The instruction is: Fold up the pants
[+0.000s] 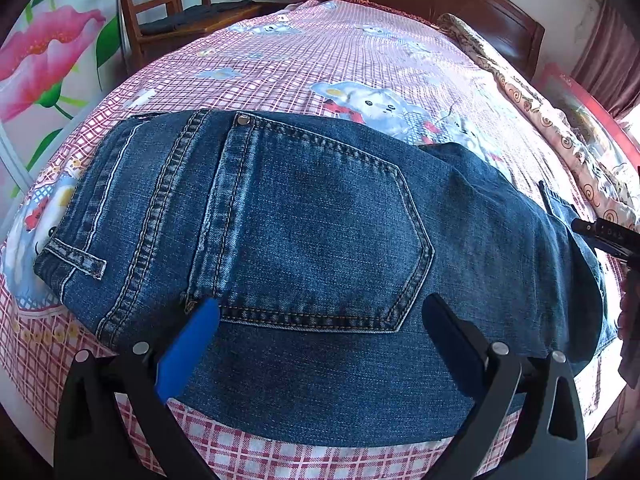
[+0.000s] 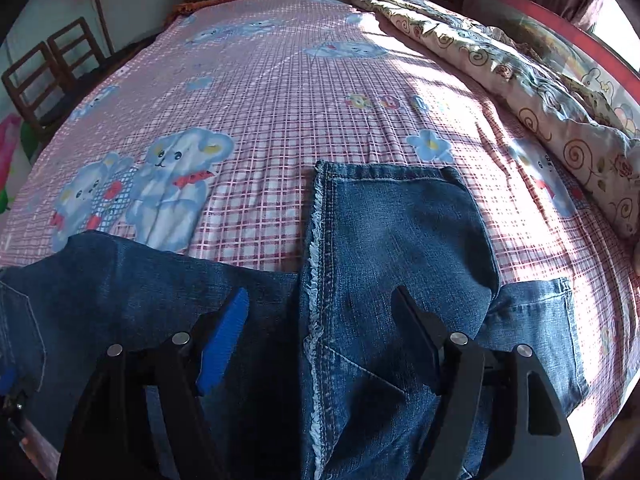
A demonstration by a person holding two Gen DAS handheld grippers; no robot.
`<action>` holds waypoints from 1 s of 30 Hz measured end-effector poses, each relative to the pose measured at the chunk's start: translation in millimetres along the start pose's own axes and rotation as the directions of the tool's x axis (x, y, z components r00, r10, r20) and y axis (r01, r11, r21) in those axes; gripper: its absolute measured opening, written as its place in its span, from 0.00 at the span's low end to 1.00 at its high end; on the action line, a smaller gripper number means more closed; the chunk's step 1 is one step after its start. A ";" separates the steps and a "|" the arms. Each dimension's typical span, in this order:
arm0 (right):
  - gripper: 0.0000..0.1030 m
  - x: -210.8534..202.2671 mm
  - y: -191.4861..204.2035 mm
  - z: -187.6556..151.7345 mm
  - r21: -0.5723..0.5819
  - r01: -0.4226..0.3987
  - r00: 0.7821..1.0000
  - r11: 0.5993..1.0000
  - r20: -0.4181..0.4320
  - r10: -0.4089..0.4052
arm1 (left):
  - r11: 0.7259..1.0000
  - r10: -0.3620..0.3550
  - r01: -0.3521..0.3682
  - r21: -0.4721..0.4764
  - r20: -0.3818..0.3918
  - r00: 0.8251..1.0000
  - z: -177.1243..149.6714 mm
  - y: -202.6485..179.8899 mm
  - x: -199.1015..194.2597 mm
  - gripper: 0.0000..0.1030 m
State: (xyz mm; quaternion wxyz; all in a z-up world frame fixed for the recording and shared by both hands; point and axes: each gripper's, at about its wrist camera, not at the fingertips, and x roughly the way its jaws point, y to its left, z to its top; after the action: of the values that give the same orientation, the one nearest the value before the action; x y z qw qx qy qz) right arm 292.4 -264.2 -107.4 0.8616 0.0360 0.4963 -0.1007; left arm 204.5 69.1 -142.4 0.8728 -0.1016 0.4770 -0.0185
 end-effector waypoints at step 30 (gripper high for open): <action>0.02 -56.6 -152.7 -27.3 0.466 -0.248 0.969 0.849 0.136 0.209 | 0.992 -0.124 0.124 -0.006 0.010 0.992 9.5 14.0 0.3 0.98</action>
State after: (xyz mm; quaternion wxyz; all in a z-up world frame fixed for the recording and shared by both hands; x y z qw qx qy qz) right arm 209.7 -401.2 -66.6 0.8506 0.3029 0.4132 -0.1188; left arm 211.7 84.3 -140.5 0.8720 -0.1340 0.4656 -0.0705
